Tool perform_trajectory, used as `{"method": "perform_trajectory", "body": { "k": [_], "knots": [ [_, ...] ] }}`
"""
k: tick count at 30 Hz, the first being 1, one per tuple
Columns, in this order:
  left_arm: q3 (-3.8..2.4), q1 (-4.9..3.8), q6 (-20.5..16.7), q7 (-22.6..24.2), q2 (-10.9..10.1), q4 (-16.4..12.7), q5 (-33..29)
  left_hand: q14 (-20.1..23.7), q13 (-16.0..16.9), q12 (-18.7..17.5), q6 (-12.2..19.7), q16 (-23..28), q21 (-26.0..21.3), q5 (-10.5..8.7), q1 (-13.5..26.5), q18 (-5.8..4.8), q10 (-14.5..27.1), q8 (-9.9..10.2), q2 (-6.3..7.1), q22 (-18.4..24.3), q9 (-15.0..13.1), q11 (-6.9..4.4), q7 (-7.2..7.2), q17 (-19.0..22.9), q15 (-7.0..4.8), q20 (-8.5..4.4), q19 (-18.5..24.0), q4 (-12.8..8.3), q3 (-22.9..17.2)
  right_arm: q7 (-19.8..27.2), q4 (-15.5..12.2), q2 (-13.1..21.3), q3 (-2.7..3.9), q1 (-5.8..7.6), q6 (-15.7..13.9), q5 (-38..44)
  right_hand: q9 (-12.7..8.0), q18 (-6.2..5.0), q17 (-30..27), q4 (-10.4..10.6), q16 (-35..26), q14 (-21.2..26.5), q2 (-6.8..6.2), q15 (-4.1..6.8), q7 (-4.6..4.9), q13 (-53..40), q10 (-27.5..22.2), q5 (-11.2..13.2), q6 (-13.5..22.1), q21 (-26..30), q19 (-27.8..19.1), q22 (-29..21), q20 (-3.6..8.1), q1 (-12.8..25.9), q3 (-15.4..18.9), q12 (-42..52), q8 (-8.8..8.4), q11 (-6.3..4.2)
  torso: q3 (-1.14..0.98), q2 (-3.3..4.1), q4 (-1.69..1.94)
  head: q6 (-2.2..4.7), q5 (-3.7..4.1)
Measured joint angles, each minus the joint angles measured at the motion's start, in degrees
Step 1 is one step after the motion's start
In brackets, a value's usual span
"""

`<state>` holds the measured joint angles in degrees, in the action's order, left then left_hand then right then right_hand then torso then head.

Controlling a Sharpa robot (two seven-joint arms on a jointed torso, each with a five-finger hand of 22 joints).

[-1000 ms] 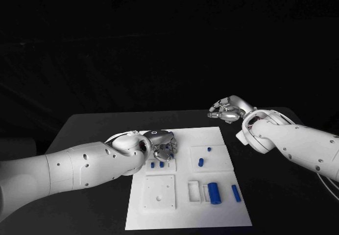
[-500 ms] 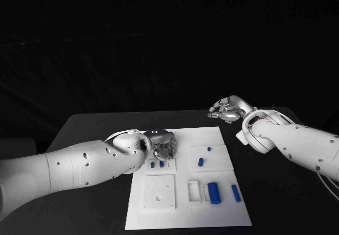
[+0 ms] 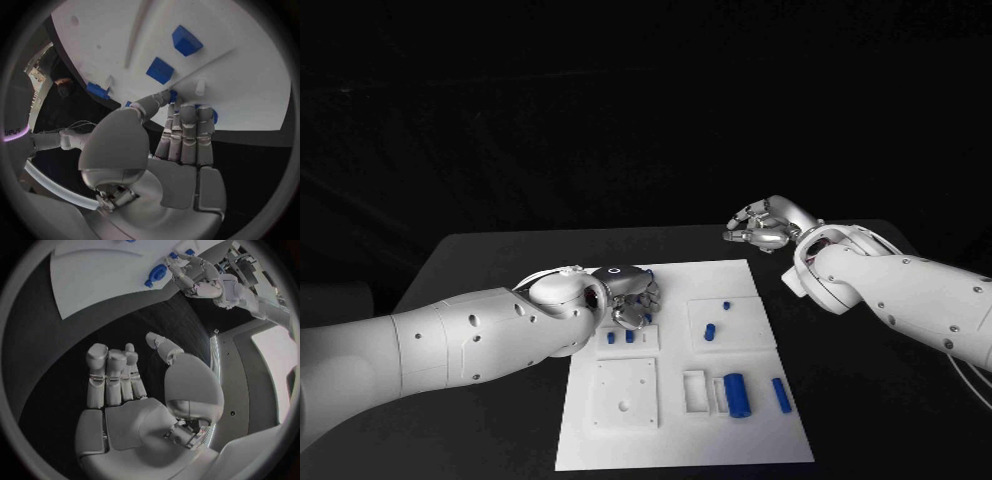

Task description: Assemble the parts on the task board

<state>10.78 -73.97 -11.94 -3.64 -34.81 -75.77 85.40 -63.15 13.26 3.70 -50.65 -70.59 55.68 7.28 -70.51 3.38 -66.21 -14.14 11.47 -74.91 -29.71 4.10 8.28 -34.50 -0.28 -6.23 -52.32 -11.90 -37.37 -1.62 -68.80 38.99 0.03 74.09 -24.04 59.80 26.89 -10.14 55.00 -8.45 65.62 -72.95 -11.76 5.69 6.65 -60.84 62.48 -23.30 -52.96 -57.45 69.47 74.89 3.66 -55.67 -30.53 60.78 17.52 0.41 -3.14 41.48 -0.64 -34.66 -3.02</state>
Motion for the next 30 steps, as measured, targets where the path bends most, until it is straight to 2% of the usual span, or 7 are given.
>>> {"method": "perform_trajectory", "body": {
  "k": [2,4,10,14,24,30],
  "knots": [
    [0.03,0.03,-0.25,0.04,-0.03,0.02,0.04,0.0,-0.22,-0.01,0.06,0.0,0.0,0.0,0.45,0.18,0.22,0.0,0.44,0.0,0.06,-0.2,0.05,0.02,0.0,0.26,-0.04,0.12,0.12,0.0,0.0,0.0,0.0,0.0,0.0,0.0,0.0,0.01,0.0,0.0,0.0,0.0,0.0,0.0,0.0,0.0,0.0,0.0,0.0,0.0,0.0,0.0,0.0,0.0,0.0,0.0,0.0,0.0,-0.01,0.01,0.0,0.04,0.0],
    [0.05,0.06,-0.52,0.09,-0.09,0.02,0.07,0.01,-0.31,-0.03,0.12,0.0,0.0,0.02,0.57,0.38,0.48,0.0,1.08,0.0,0.07,0.06,0.0,0.08,0.01,0.41,-0.01,0.24,0.24,0.01,0.0,0.0,0.0,-0.01,0.01,0.0,0.0,0.01,0.0,0.0,0.0,0.0,0.0,0.0,-0.01,0.0,0.0,0.0,0.0,0.0,0.0,0.0,0.0,0.0,0.0,0.0,0.0,0.0,-0.02,0.01,0.0,0.08,-0.03],
    [0.09,0.16,-1.12,0.1,-0.3,-0.07,0.31,0.01,-0.3,-0.14,0.13,0.0,0.0,0.03,0.64,0.51,1.15,0.0,1.31,0.0,0.12,0.67,0.0,0.15,0.01,0.42,0.0,0.39,0.39,0.02,0.0,0.01,0.0,-0.02,0.02,-0.01,-0.01,0.0,0.05,0.0,0.0,0.01,0.0,0.0,-0.01,0.0,0.0,0.0,0.0,0.0,0.0,-0.01,0.0,0.0,0.0,0.0,0.0,0.0,-0.03,0.0,-0.01,0.12,-0.07],
    [0.09,0.25,-1.54,0.11,-0.47,-0.2,0.53,0.01,-0.29,0.17,0.13,0.0,0.0,0.11,-0.68,0.53,1.88,0.0,2.08,-0.03,0.12,1.18,0.0,0.29,0.01,0.52,0.1,-0.09,-0.1,0.03,0.0,0.03,0.0,-0.05,0.03,-0.01,-0.01,0.0,0.05,0.0,0.0,0.01,0.0,-0.01,-0.02,-0.01,0.0,0.0,0.0,0.0,0.0,-0.01,0.0,0.0,0.0,0.0,0.0,0.0,-0.03,-0.01,-0.02,0.21,-0.07],
    [0.11,0.3,-1.67,0.1,-0.67,-0.34,1.07,0.34,-0.58,0.17,0.11,0.0,0.0,0.43,-1.64,0.53,2.29,0.0,2.18,-0.04,0.18,1.39,0.03,0.51,0.33,0.61,0.19,-0.41,-0.42,0.04,-0.01,0.07,0.0,-0.09,0.06,-0.01,0.04,0.0,0.04,0.0,0.0,0.07,0.17,-0.07,-0.04,0.05,0.0,0.0,-0.01,0.0,0.0,0.04,0.0,0.17,0.0,0.0,0.0,0.0,-0.02,-0.02,-0.01,0.25,-0.05],
    [0.07,0.25,-1.25,0.05,-0.7,-0.49,1.49,0.4,-0.27,0.81,-0.77,-0.22,0.0,0.43,-1.89,0.53,2.57,-0.76,1.93,-0.03,0.13,1.77,0.41,0.6,0.4,0.72,0.29,-0.41,-0.42,0.04,-0.01,0.09,0.0,-0.11,0.08,-0.01,0.04,0.01,0.04,0.0,0.0,0.08,0.23,-0.07,-0.05,0.05,0.0,0.0,-0.01,0.0,0.0,0.04,0.0,0.23,0.0,0.0,0.0,0.0,0.01,-0.02,-0.01,0.17,-0.04]
  ]
}}
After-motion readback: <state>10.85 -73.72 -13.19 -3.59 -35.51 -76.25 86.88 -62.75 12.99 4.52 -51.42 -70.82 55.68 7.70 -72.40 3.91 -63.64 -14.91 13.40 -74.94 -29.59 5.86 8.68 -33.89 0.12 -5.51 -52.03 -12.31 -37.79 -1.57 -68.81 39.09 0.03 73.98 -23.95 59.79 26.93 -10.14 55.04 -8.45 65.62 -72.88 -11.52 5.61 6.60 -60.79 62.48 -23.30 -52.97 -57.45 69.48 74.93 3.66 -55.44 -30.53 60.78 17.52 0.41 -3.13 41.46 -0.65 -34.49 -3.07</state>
